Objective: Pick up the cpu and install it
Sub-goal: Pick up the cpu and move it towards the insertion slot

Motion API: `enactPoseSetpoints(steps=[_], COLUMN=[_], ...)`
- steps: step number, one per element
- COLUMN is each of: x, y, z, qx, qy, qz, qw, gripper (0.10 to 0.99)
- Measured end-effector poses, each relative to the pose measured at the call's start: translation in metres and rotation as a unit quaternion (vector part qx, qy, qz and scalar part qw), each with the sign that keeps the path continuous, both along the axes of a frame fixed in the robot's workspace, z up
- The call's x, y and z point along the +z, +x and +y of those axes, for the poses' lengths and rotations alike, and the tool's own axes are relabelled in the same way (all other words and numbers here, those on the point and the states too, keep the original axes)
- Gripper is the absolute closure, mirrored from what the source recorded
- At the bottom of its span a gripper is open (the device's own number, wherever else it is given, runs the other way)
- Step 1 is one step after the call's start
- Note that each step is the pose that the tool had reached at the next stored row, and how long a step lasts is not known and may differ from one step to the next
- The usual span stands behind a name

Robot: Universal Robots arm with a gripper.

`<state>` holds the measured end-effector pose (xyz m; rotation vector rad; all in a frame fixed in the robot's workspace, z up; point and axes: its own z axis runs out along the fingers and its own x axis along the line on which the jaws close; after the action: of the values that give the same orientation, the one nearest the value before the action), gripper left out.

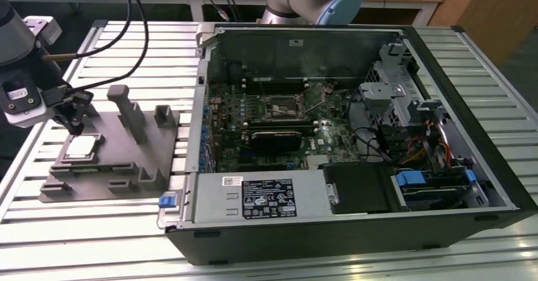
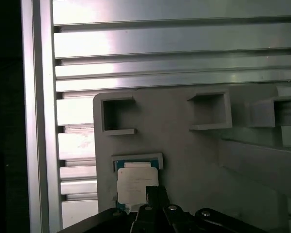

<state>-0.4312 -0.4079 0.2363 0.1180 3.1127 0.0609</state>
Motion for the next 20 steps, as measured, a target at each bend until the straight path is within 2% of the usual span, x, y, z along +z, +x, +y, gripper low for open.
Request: enactPoseSetpoints(steps=[8,20], x=[-0.0083,-0.0265], y=[-0.0016,-0.006], z=[-0.0078,-0.0089], qx=[0.0,0.0], qy=[0.0001,-0.0001], qz=[-0.0001,0.0], qw=[1.0,1.0], gripper=[0.98,0.98])
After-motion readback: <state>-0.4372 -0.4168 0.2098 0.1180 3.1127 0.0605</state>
